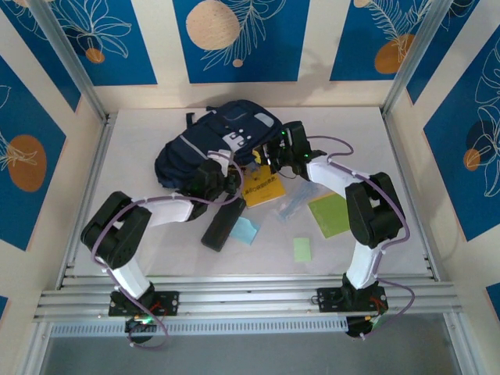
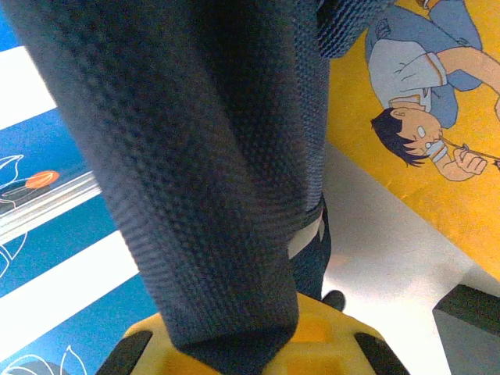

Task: Pack the student bag
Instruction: Unzip the student bag at the top-left of the table.

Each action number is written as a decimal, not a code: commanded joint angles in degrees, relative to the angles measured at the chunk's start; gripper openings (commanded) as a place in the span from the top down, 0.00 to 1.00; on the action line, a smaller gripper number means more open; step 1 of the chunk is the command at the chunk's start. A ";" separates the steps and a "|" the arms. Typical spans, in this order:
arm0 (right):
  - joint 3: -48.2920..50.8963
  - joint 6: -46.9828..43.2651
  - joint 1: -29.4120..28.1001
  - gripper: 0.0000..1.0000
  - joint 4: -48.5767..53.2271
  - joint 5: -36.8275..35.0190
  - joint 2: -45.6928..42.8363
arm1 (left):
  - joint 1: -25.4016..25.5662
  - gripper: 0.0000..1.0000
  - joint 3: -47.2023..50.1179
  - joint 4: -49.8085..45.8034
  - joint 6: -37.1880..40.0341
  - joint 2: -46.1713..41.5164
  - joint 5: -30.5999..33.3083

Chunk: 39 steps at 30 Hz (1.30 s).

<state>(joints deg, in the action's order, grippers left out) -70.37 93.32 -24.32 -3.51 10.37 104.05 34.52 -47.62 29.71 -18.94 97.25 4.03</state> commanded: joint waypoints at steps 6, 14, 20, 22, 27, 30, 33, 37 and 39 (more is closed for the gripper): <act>0.77 -0.28 0.37 1.00 -2.62 3.78 -3.22 | -2.09 1.00 -4.68 5.88 3.51 2.71 -8.40; -1.44 -7.81 4.62 1.00 1.53 3.49 -2.89 | -3.51 1.00 1.27 -3.92 3.96 -4.34 -11.15; -1.87 -8.50 6.71 1.00 1.22 5.44 -1.53 | -5.29 1.00 5.78 -5.90 2.98 -6.57 -13.88; -2.13 -8.67 6.91 1.00 1.33 5.54 -1.22 | -5.77 1.00 6.30 -5.73 2.54 -6.84 -14.27; -2.58 -7.04 6.52 1.00 0.62 6.35 -0.45 | -5.62 1.00 4.61 -5.88 2.10 -6.43 -17.78; -2.27 -4.04 5.29 1.00 0.46 5.15 -0.72 | -4.21 1.00 4.05 -1.17 -1.83 -5.69 -22.28; -2.92 -3.30 4.41 1.00 2.03 2.94 -1.21 | -0.84 1.00 3.28 0.77 -4.41 -6.35 -23.32; -4.37 -3.37 4.45 1.00 3.71 2.55 -0.87 | 3.30 0.98 3.25 3.63 -8.43 -6.63 -22.62; -4.32 -3.02 4.44 1.00 3.36 2.67 -0.67 | 4.10 0.88 2.97 5.13 -10.96 -5.22 -22.87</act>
<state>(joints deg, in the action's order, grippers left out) -72.14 88.66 -19.51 0.86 11.94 103.83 37.32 -42.92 30.37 -24.99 91.55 -16.69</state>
